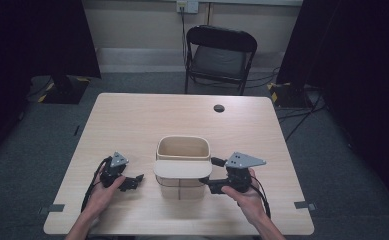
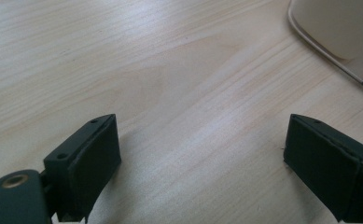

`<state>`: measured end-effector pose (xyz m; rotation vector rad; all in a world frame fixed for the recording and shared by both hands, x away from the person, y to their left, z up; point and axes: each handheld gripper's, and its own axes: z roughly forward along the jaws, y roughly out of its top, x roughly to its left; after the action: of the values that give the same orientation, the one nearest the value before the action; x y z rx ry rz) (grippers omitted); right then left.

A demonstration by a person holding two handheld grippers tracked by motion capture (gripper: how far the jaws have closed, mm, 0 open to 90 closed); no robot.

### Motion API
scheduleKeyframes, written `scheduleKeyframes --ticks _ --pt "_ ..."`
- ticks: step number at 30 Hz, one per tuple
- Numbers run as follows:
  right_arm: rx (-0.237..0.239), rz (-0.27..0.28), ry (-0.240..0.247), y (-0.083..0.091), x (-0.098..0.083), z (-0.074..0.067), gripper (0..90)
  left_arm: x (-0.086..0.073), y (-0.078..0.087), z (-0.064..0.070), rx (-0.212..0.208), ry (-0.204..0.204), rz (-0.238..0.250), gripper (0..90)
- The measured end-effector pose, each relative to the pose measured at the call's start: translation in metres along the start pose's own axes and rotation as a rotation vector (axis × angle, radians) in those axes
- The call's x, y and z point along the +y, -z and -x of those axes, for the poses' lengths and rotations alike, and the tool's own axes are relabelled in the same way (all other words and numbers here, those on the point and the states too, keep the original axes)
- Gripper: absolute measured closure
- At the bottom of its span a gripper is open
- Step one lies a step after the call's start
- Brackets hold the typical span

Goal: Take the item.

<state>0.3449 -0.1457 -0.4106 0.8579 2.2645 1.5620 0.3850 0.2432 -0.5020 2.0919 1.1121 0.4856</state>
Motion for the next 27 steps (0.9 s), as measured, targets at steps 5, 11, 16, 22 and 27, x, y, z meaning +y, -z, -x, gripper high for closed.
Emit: scheduleKeyframes --ticks 5,11,16,22,27 --pt "0.004 0.003 0.001 -0.0002 0.0027 0.0013 24.9 0.0 0.0001 -0.0001 -0.002 -0.002 -0.003 10.1" --pt "-0.001 0.005 -0.011 0.0 0.003 0.002 26.6 0.0 0.0001 -0.0002 -0.002 -0.002 -0.003 10.1" --pt "0.003 0.008 -0.009 -0.0003 0.0042 0.0028 26.8 0.0 0.0002 -0.0002 -0.001 -0.003 -0.003 10.2" --pt "-0.005 0.013 -0.004 -0.0001 0.0046 0.0019 26.7 0.0 0.0002 -0.0001 -0.001 -0.002 -0.003 10.2" --pt "-0.006 0.019 -0.001 -0.0001 0.0048 0.0013 26.6 0.0 0.0001 -0.0001 -0.003 -0.001 -0.003 10.2"
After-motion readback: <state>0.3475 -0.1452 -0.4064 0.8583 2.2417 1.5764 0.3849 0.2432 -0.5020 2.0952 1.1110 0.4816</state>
